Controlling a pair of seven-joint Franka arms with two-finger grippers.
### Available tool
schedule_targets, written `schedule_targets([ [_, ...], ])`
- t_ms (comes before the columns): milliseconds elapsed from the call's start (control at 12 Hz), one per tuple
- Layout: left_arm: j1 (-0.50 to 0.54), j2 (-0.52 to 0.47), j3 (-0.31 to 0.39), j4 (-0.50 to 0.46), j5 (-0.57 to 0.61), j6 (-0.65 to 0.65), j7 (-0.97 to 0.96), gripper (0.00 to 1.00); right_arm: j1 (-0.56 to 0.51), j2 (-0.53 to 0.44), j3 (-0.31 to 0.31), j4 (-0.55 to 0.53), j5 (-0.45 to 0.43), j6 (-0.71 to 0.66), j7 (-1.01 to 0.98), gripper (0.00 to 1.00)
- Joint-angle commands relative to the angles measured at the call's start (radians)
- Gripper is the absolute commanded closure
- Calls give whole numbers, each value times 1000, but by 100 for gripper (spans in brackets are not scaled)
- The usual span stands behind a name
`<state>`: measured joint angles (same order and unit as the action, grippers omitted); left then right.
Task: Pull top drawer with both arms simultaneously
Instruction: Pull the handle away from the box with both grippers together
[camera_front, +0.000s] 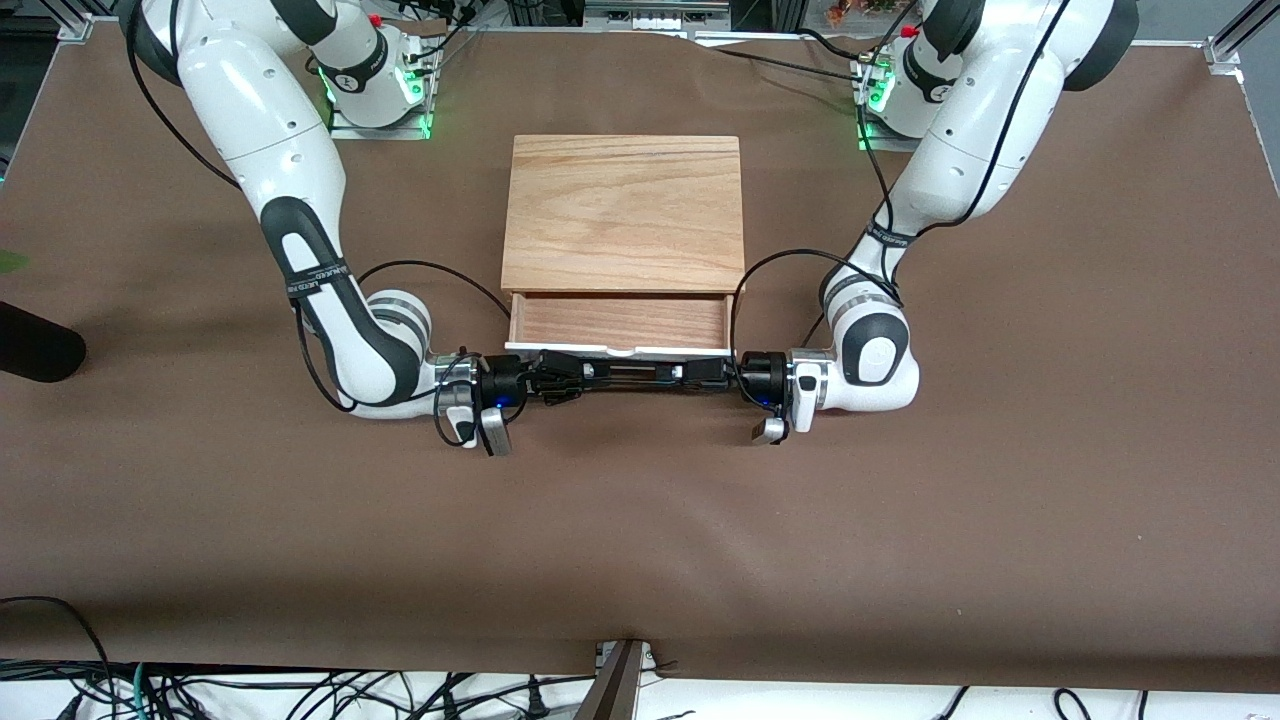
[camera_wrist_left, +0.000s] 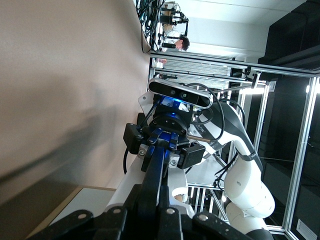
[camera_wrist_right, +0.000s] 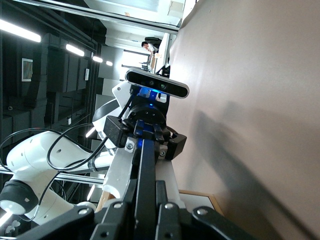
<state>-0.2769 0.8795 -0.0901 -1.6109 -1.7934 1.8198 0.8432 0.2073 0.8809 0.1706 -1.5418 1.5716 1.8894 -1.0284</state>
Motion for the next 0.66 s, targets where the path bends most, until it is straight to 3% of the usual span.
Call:
schedule_targets([
  [0, 16, 70, 63, 43, 49, 73, -87, 100, -40, 6, 10, 92, 56, 57, 56, 100],
  [581, 15, 114, 87, 105, 48, 75, -127, 100, -48, 52, 10, 164, 39, 66, 87, 100],
])
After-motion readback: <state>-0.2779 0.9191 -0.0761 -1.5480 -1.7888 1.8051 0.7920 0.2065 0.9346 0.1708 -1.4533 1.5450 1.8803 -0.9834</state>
